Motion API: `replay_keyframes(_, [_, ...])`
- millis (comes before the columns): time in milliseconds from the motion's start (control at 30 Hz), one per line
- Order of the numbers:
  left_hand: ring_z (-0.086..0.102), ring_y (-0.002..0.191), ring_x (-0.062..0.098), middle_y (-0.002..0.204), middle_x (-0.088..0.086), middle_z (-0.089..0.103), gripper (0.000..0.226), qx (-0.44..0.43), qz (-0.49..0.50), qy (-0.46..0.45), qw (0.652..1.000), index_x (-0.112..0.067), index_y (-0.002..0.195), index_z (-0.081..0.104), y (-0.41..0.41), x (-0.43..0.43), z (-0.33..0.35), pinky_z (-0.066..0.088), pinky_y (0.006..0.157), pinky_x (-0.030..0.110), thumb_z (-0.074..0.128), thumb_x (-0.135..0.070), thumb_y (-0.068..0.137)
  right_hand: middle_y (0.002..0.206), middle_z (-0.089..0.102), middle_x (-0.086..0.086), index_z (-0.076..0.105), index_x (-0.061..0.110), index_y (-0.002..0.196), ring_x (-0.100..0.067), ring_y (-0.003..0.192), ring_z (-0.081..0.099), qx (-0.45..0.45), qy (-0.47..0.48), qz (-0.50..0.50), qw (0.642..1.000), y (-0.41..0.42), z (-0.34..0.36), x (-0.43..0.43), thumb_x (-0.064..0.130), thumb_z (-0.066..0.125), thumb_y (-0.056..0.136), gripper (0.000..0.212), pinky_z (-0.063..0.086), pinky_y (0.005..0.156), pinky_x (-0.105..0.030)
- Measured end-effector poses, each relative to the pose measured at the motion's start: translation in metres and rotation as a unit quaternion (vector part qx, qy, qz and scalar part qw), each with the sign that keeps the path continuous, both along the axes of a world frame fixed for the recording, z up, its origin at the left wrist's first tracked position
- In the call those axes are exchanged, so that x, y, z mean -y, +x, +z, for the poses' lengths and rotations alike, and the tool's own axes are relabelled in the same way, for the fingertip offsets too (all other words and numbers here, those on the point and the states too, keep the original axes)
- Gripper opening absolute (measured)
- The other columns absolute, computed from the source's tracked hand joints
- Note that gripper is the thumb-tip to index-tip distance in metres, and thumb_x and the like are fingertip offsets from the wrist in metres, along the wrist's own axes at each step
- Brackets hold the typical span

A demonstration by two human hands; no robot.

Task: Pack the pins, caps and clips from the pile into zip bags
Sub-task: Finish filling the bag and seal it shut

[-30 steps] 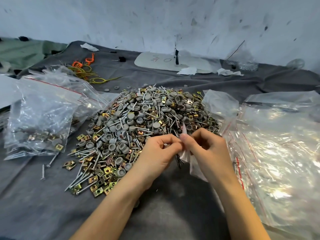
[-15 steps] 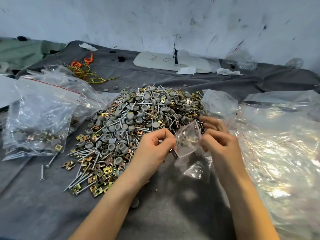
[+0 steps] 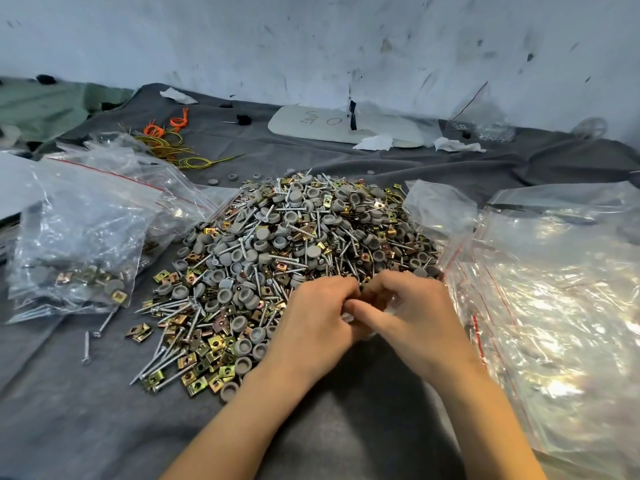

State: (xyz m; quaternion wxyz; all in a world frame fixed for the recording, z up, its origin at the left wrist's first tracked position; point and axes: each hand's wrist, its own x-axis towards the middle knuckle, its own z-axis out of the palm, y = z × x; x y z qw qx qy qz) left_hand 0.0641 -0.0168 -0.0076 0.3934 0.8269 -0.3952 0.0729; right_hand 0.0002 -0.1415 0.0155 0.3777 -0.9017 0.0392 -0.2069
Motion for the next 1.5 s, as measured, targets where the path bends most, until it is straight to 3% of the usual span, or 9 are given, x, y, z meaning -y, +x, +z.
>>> replay_keyframes(167, [0.036,0.052,-0.001,0.06,-0.018,0.038,0.044,-0.009,0.017,-0.013,1.0,-0.024,0.069,0.047,-0.002,0.001,-0.001,0.031,0.058,0.005,0.085,-0.004,0.057,0.065,0.063,0.012,0.072,0.019,0.07,-0.014,0.071,0.059,0.016,0.005,-0.014,1.0,0.0,0.0,-0.002,0.027,0.084,0.067,0.015,0.048,0.066,-0.035])
replay_keyframes(433, [0.057,0.076,0.013,0.075,0.008,0.072,0.021,-0.042,0.036,-0.058,0.997,-0.004,0.083,0.074,-0.004,0.002,-0.001,0.036,0.062,0.007,0.076,0.005,0.064,0.076,0.065,-0.003,0.072,0.008,0.078,-0.023,0.077,0.057,0.082,-0.035,0.035,0.995,0.003,-0.001,-0.009,0.006,0.083,0.068,0.015,0.048,0.071,-0.036])
replay_keyframes(633, [0.043,0.059,0.008,0.067,-0.01,0.05,0.011,-0.024,0.06,-0.051,0.997,-0.01,0.072,0.067,-0.004,0.002,-0.001,0.029,0.057,0.016,0.078,-0.013,0.074,0.074,0.06,0.0,0.062,0.009,0.076,-0.017,0.07,0.057,0.104,0.008,0.017,0.994,0.004,-0.005,-0.002,0.002,0.073,0.075,0.014,0.046,0.063,-0.031])
replay_keyframes(833, [0.056,0.068,0.007,0.089,0.002,0.061,0.026,-0.159,0.002,-0.105,0.982,-0.017,0.067,0.061,-0.005,-0.001,0.008,0.043,0.065,0.011,0.072,0.001,0.082,0.07,0.059,0.005,0.051,0.024,0.081,-0.007,0.064,0.056,0.151,0.073,-0.024,0.986,0.0,-0.003,0.019,0.015,0.059,0.083,0.013,0.042,0.059,-0.014])
replay_keyframes(933, [0.054,0.056,0.013,0.084,0.009,0.064,0.027,-0.314,-0.052,-0.141,0.937,-0.013,0.066,0.062,-0.006,-0.004,0.014,0.043,0.045,0.016,0.066,0.003,0.087,0.062,0.06,-0.005,0.051,0.022,0.082,-0.021,0.056,0.057,0.144,0.13,-0.01,0.981,-0.003,-0.002,0.022,0.009,0.06,0.087,0.017,0.047,0.053,-0.032])
replay_keyframes(1067, [0.05,0.05,0.014,0.072,0.002,0.065,0.041,-0.51,-0.106,-0.188,0.833,-0.018,0.056,0.065,-0.003,-0.01,0.019,0.032,0.035,0.013,0.059,0.004,0.089,0.054,0.057,0.0,0.056,0.017,0.08,-0.009,0.047,0.052,0.134,0.269,0.026,0.953,-0.007,0.003,0.022,-0.002,0.062,0.087,0.022,0.042,0.048,-0.015])
replay_keyframes(1167, [0.045,0.039,0.005,0.077,0.007,0.062,0.016,-0.568,-0.156,-0.229,0.775,-0.013,0.066,0.067,-0.002,-0.011,0.023,0.03,0.032,0.012,0.062,-0.004,0.078,0.05,0.051,0.005,0.058,0.017,0.075,-0.005,0.043,0.044,0.137,0.377,0.017,0.916,-0.007,0.006,0.019,-0.001,0.064,0.084,0.021,0.036,0.041,-0.014])
replay_keyframes(1300, [0.05,0.042,0.004,0.081,0.006,0.062,0.014,-0.551,-0.22,-0.222,0.773,-0.016,0.083,0.072,-0.003,-0.014,0.022,0.035,0.033,0.013,0.06,-0.008,0.08,0.047,0.045,0.005,0.058,0.012,0.074,-0.002,0.04,0.041,0.167,0.458,-0.021,0.873,-0.003,0.006,0.016,-0.007,0.062,0.083,0.022,0.035,0.04,-0.011])
replay_keyframes(1500, [0.057,0.063,0.01,0.105,0.006,0.066,0.025,-0.541,-0.283,-0.197,0.767,-0.021,0.077,0.074,-0.002,-0.016,0.023,0.044,0.042,0.015,0.077,-0.046,0.077,0.043,0.05,0.005,0.057,0.013,0.073,-0.005,0.035,0.046,0.156,0.425,-0.064,0.889,-0.003,0.005,0.015,-0.011,0.061,0.082,0.026,0.035,0.035,-0.014])
